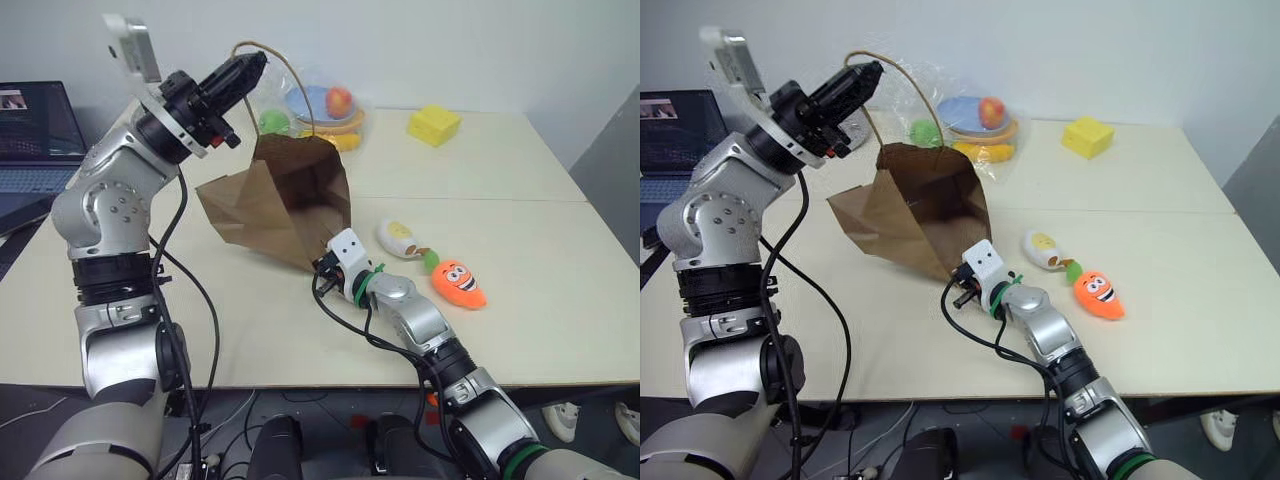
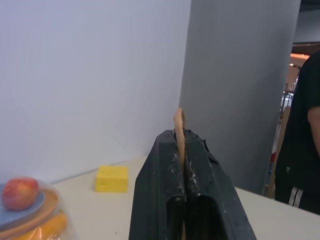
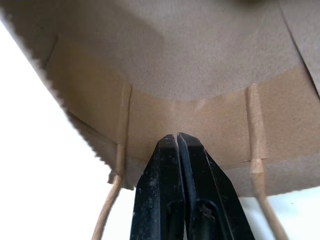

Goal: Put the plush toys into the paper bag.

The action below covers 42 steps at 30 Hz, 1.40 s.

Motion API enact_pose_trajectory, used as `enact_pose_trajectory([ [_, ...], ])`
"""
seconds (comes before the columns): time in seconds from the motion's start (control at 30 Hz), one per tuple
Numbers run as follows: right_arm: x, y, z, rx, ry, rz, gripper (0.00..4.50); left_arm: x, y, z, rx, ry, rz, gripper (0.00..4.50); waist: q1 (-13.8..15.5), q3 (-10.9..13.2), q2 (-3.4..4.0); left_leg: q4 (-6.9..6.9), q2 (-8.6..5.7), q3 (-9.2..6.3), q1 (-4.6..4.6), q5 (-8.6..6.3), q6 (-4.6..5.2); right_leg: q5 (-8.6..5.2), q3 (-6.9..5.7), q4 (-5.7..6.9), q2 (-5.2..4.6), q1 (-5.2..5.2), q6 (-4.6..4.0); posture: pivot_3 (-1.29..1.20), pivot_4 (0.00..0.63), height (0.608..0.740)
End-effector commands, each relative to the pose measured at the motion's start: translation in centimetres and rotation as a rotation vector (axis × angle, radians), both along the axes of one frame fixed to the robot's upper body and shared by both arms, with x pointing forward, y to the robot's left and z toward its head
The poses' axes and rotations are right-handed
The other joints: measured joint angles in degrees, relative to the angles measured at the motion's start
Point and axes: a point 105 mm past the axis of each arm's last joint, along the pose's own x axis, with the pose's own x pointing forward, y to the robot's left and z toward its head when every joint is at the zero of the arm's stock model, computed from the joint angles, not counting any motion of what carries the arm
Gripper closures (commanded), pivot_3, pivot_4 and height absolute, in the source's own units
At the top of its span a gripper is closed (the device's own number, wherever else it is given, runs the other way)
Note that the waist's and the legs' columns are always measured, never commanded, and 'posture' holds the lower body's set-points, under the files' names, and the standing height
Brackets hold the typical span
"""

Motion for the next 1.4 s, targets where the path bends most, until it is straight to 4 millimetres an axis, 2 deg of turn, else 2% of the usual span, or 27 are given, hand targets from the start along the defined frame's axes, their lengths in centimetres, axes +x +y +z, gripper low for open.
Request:
enact_pose_trajectory([
  [0.03,0.7,-0.9,0.1,-0.020,-0.011,-0.033,4.43,-1.1,0.6,1.5,0.001,-0.081,0.022,4.50,0.00,0.00,0.00,0.00,0.00,0.00,0.00,0.00,0.00,0.00,0.00,0.00,0.00,0.00,0.00,0.00,0.150,0.740],
  [0.17,1.0,-1.1,0.8,-0.004,-0.024,-0.048,4.43,-0.7,-0.1,-2.3,0.126,-0.016,0.025,4.50,0.00,0.00,0.00,-0.03,-0.01,0.05,-0.01,0.00,-0.01,0.00,0.04,-0.06,-0.01,0.00,0.00,0.00,0.150,0.740],
  [0.27,1.1,-1.2,1.3,0.019,-0.036,-0.060,4.43,-0.6,-0.2,-3.8,0.182,-0.002,0.033,4.50,0.09,0.00,0.00,-0.05,0.00,0.05,-0.02,0.00,-0.02,0.00,0.01,-0.07,-0.01,-0.01,-0.01,0.00,0.150,0.740],
  [0.33,0.7,-0.8,2.6,0.068,-0.059,-0.040,4.43,-0.8,-0.5,-5.1,0.230,0.015,0.008,4.50,0.08,0.00,0.00,-0.05,0.00,0.05,-0.02,0.00,-0.02,0.00,0.01,-0.07,-0.01,-0.02,-0.01,0.00,0.150,0.740],
  [0.57,-1.2,-0.1,6.9,0.186,-0.161,0.066,4.43,-0.9,-1.0,-6.5,0.279,0.039,-0.039,4.50,0.06,0.00,0.00,-0.08,0.01,0.05,-0.02,-0.01,-0.03,-0.01,0.01,-0.09,-0.02,-0.02,-0.02,0.00,0.150,0.740],
  [0.63,-1.6,-0.4,7.6,0.209,-0.186,0.075,4.43,-0.9,-1.2,-7.0,0.291,0.048,-0.054,4.50,0.10,0.00,0.00,-0.07,0.01,0.05,-0.03,-0.01,-0.03,-0.01,0.01,-0.10,-0.01,-0.02,-0.02,0.00,0.150,0.740],
  [0.7,-2.7,-1.4,9.3,0.250,-0.233,0.097,4.43,-0.8,-1.3,-7.4,0.301,0.056,-0.058,4.50,0.26,0.00,0.00,-0.07,0.00,0.06,-0.03,-0.01,-0.03,-0.01,0.01,-0.12,-0.02,-0.01,-0.03,0.00,0.150,0.740],
  [0.8,-4.8,-4.1,12.9,0.361,-0.301,0.099,4.43,-0.6,-1.4,-7.8,0.317,0.067,-0.076,4.50,0.38,0.00,0.01,-0.07,-0.02,0.07,-0.08,-0.01,-0.03,-0.02,0.01,-0.16,-0.05,-0.02,-0.03,0.00,0.150,0.740],
  [0.9,-5.9,-7.0,14.8,0.388,-0.338,0.048,3.85,-0.5,-1.6,-8.1,0.329,0.070,-0.084,4.50,0.34,0.00,0.00,-0.07,-0.02,0.07,-0.10,-0.01,-0.04,-0.02,0.01,-0.19,-0.07,-0.02,-0.03,0.00,0.150,0.740],
  [0.93,-6.4,-7.6,15.0,0.386,-0.336,0.045,3.55,-0.5,-1.6,-8.1,0.329,0.070,-0.086,4.50,0.32,0.00,0.00,-0.07,-0.01,0.06,-0.09,-0.01,-0.04,-0.02,0.01,-0.19,-0.07,-0.01,-0.03,0.00,0.150,0.740],
  [0.97,-6.5,-9.5,14.8,0.384,-0.320,-0.017,3.13,-0.5,-1.7,-8.0,0.328,0.070,-0.090,4.50,0.34,-0.01,-0.01,-0.07,-0.01,0.06,-0.07,-0.01,-0.03,-0.02,0.01,-0.17,-0.06,-0.01,-0.04,0.00,0.150,0.740],
  [1.03,-6.7,-11.8,14.6,0.378,-0.296,-0.094,2.45,-0.4,-1.8,-8.0,0.328,0.071,-0.094,4.50,0.43,-0.01,-0.01,-0.09,0.01,0.02,-0.04,-0.01,-0.03,-0.05,-0.05,-0.17,-0.06,0.02,-0.10,0.00,0.150,0.740],
  [1.1,-6.8,-16.0,12.4,0.253,-0.265,-0.242,1.66,-0.5,-2.0,-8.1,0.331,0.074,-0.107,4.50,0.61,-0.01,-0.01,-0.09,-0.01,0.04,-0.05,-0.01,-0.03,-0.06,-0.02,-0.19,-0.07,0.01,-0.11,0.00,0.150,0.740],
  [1.13,-7.1,-17.4,11.7,0.206,-0.252,-0.287,1.27,-0.5,-2.1,-8.2,0.332,0.075,-0.112,4.50,0.61,-0.01,-0.02,-0.10,-0.07,0.06,-0.05,-0.02,-0.03,-0.08,-0.01,-0.25,-0.14,0.04,-0.14,0.00,0.150,0.740],
  [1.27,-8.2,-21.1,8.9,0.070,-0.162,-0.441,0.03,-0.5,-2.2,-8.5,0.342,0.082,-0.123,4.50,0.48,0.00,-0.01,-0.10,-0.08,0.13,-0.07,-0.02,-0.03,-0.08,0.05,-0.29,-0.17,0.02,-0.13,0.00,0.150,0.740],
  [1.33,-8.5,-21.7,8.5,0.042,-0.145,-0.479,0.03,-0.6,-2.2,-8.5,0.344,0.082,-0.124,4.50,0.16,0.00,-0.01,-0.10,-0.06,0.11,-0.04,-0.02,-0.02,-0.08,0.04,-0.26,-0.14,0.02,-0.13,0.00,0.150,0.740],
  [1.4,-9.4,-21.0,7.1,0.045,-0.067,-0.421,0.03,-0.6,-2.2,-8.5,0.346,0.086,-0.133,4.50,-0.04,0.00,0.01,-0.10,-0.04,0.09,0.00,-0.01,-0.02,-0.07,0.06,-0.25,-0.11,0.00,-0.14,0.00,0.150,0.740],
])
